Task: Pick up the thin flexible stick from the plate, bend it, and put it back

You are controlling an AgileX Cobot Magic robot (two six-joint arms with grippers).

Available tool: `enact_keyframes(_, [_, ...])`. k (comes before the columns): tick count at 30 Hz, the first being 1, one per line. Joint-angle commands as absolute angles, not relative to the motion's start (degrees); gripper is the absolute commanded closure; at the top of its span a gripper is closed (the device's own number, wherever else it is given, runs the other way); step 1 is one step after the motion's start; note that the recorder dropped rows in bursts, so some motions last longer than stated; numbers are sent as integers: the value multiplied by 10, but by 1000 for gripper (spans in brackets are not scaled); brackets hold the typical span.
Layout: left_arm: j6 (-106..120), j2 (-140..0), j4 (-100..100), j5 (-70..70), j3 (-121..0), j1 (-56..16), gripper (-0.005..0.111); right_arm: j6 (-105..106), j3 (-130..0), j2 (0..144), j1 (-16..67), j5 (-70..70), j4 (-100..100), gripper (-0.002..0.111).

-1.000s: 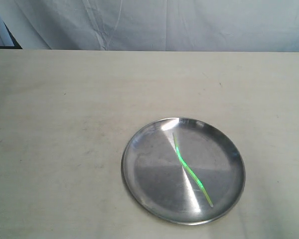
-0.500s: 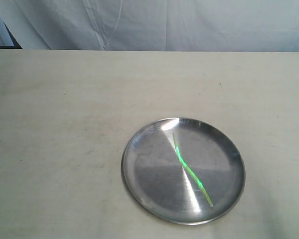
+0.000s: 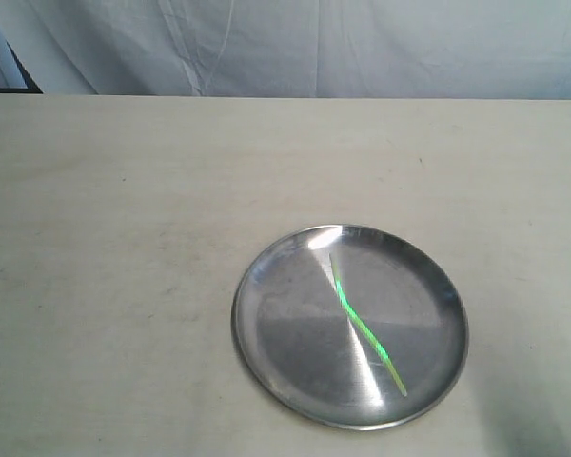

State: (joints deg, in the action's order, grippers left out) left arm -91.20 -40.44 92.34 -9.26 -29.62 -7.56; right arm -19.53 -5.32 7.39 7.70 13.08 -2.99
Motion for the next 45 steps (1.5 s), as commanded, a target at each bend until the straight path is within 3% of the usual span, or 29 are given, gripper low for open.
enact_keyframes(1, [-910,-394,935,3,-288,5,79,-199,-11,18,72,136,-13,108])
enact_keyframes(11, [-914,-394,874,11,-288,27,79,-199,0,0,-46,139,15,108])
enact_keyframes(27, [-933,-412,821,50,-288,27,79,-199,0,0,-48,136,21,108])
enact_keyframes(31, [-729,-427,637,52,-288,27,79,-199,0,0,-48,136,21,108])
enact_keyframes(38, [-84,-451,117,91,-234,27,79,-199,0,0,-48,136,17,108])
enact_keyframes(45, [19,-412,46,256,-90,27,79,-199,0,0,-48,132,17,108])
